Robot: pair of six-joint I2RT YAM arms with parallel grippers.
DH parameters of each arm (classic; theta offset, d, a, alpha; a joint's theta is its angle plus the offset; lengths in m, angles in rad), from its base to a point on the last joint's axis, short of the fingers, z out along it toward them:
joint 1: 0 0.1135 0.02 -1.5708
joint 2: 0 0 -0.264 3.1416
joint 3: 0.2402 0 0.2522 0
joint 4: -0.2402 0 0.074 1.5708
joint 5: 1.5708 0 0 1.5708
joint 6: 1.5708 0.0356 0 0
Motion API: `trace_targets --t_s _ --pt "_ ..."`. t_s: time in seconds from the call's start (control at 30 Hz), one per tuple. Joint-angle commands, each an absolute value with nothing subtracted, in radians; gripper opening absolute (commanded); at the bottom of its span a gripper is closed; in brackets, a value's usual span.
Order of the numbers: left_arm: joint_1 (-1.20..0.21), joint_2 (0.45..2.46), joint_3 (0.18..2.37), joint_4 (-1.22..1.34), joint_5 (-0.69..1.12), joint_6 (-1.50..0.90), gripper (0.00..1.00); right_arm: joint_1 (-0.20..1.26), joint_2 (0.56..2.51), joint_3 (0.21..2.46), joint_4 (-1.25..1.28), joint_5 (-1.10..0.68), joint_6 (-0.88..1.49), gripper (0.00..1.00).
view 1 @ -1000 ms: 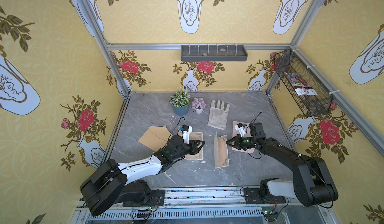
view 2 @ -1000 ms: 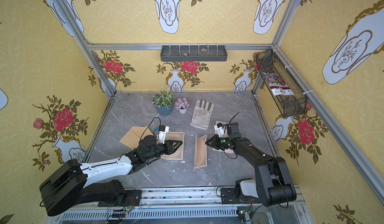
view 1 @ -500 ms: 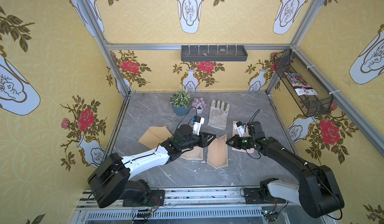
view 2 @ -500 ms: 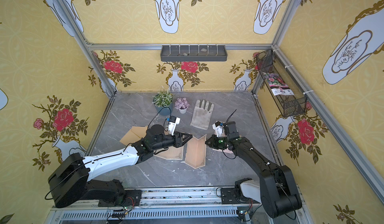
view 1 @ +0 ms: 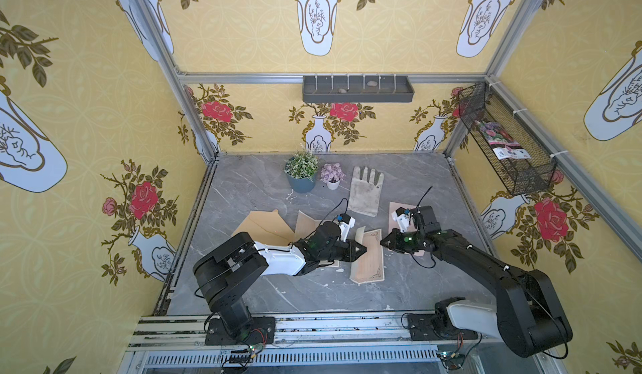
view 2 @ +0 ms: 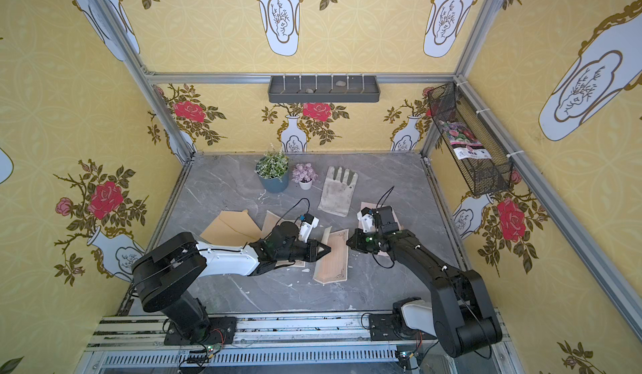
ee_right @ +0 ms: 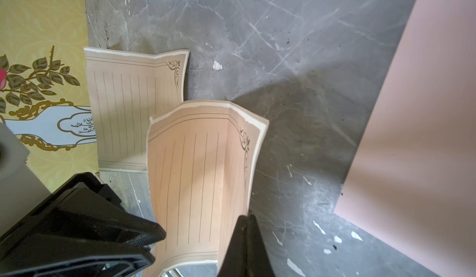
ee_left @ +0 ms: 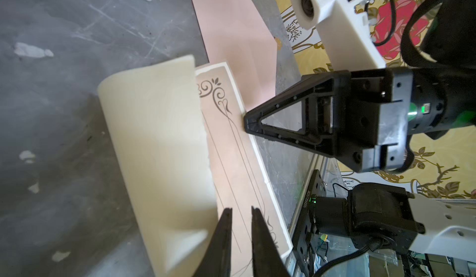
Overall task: Take the letter paper out of the envelope
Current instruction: Unfold the letter paper at the center of the board.
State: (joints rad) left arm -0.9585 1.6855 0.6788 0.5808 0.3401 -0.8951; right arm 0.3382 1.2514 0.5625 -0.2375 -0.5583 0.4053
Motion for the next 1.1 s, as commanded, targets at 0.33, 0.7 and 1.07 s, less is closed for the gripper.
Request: trace_targets --t_s 0.33,0.7,1.07 --pt "-0.959 1.641 0.653 0.489 0.282 -0.836 0.18 0.331 1.267 0.558 -0.248 -0.519 0.382 0.00" --pt "-0.960 1.595 0.591 0.390 0.209 -0.806 0.18 0.337 1.298 0.552 -0.242 -0.502 0.387 0.00" --pt "-0.982 1.722 0.600 0.495 0.207 -0.849 0.16 0.416 1.333 0.588 -0.318 -0.270 0.437 0.00"
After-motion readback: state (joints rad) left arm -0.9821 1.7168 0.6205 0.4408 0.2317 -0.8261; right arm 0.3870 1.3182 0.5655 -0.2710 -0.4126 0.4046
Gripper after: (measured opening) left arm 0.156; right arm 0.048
